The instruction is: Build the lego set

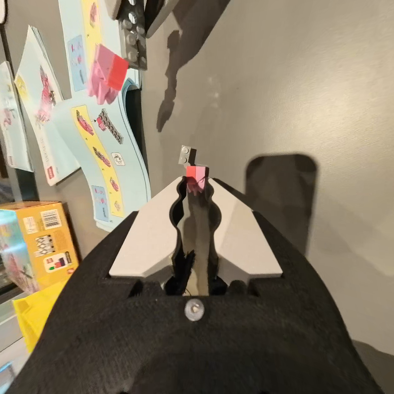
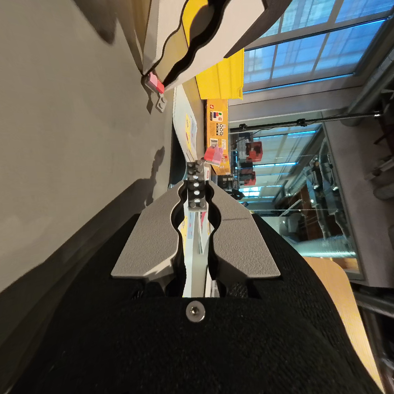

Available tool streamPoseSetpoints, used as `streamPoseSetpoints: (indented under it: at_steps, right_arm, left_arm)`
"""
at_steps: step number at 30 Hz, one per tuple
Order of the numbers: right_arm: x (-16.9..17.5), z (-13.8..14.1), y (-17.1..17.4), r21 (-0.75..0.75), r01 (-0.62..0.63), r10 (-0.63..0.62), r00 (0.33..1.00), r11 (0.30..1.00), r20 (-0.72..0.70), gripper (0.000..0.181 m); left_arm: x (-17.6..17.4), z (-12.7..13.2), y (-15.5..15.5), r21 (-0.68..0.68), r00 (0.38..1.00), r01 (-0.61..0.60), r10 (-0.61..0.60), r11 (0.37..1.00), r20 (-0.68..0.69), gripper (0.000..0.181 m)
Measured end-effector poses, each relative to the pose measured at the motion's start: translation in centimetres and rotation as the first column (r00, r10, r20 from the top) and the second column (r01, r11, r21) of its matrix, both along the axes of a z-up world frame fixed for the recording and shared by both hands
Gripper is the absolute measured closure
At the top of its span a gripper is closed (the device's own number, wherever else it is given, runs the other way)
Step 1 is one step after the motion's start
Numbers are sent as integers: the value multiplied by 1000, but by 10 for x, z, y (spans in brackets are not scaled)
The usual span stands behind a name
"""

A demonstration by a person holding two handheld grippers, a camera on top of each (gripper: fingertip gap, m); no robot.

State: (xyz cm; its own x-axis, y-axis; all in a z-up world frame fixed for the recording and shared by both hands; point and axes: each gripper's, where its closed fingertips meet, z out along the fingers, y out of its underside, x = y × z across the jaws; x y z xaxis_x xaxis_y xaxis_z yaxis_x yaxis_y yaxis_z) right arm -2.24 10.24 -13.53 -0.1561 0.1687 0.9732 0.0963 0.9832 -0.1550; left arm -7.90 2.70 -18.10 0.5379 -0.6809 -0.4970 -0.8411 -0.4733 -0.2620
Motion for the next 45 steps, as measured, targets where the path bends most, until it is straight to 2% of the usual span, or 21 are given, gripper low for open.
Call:
streamPoseSetpoints:
  at_steps: [5, 7, 9, 11, 13, 14, 16, 18, 21, 23, 26, 28, 30, 33, 36, 38, 42, 45]
  right_arm:
    - [1, 3, -2, -18, -13, 13, 1000, 1000, -11, 167]
    - [1, 5, -3, -35, -23, 22, 1000, 999, -23, 167]
    - [3, 8, -6, -51, -40, 39, 999, 998, -33, 167]
    - [4, 10, -12, -76, -70, 67, 997, 995, -39, 167]
    - [6, 13, -19, -136, -100, 95, 994, 986, -44, 168]
    - [6, 14, -22, -181, -113, 107, 993, 977, -42, 167]
    - [7, 15, -26, -311, -120, 121, 993, 943, -16, 167]
    - [8, 22, -24, -450, -112, 119, 993, 886, -14, 167]
    - [9, 35, -17, -588, -111, 110, 993, 801, -37, 166]
    - [10, 37, -13, -630, -106, 107, 994, 769, -36, 167]
    - [10, 29, -8, -577, -89, 93, 995, 812, -23, 167]
    - [10, 24, -10, -475, -97, 94, 995, 874, -32, 167]
    - [10, 19, -16, -393, -112, 109, 994, 913, -29, 167]
    - [11, 17, -24, -338, -137, 135, 990, 931, -29, 167]
    - [13, 17, -25, -284, -146, 141, 989, 948, -39, 167]
    - [14, 14, -25, -241, -146, 143, 989, 959, -31, 167]
    - [15, 5, -26, -152, -142, 144, 990, 978, 7, 167]
    - [14, -1, -25, -99, -130, 134, 990, 986, 31, 167]
  left_arm:
    - [1, 0, 1, -34, 989, -71, 74, 997, 130, 159]
    - [-1, 4, 2, -37, 973, -113, 118, 993, 199, 143]
    - [6, 17, 8, -1, 931, -152, 144, 988, 336, 129]
    - [24, 40, 18, 50, 824, -181, 124, 982, 553, 122]
    - [41, 64, 27, 81, 658, -222, 88, 972, 748, 121]
    - [46, 71, 30, 80, 588, -235, 76, 969, 805, 116]
    - [45, 75, 35, 104, 525, -281, 62, 954, 849, 109]
    - [43, 77, 36, 167, 529, -318, 28, 933, 848, 109]
    - [42, 74, 36, 273, 620, -353, 6, 895, 785, 113]
    - [43, 71, 38, 328, 672, -370, 6, 869, 741, 118]
    - [48, 69, 42, 394, 736, -372, 9, 840, 676, 126]
    - [55, 66, 46, 355, 700, -391, 24, 849, 714, 124]
    - [59, 66, 49, 289, 615, -419, 35, 861, 788, 119]
    - [58, 71, 50, 177, 443, -447, 45, 877, 895, 117]
    - [61, 77, 44, 81, 285, -400, 40, 913, 958, 131]
    - [63, 76, 40, 36, 225, -361, 49, 932, 973, 143]
    - [57, 72, 39, 27, 217, -359, 55, 933, 975, 168]
    - [60, 72, 37, 26, 228, -323, 51, 946, 972, 173]
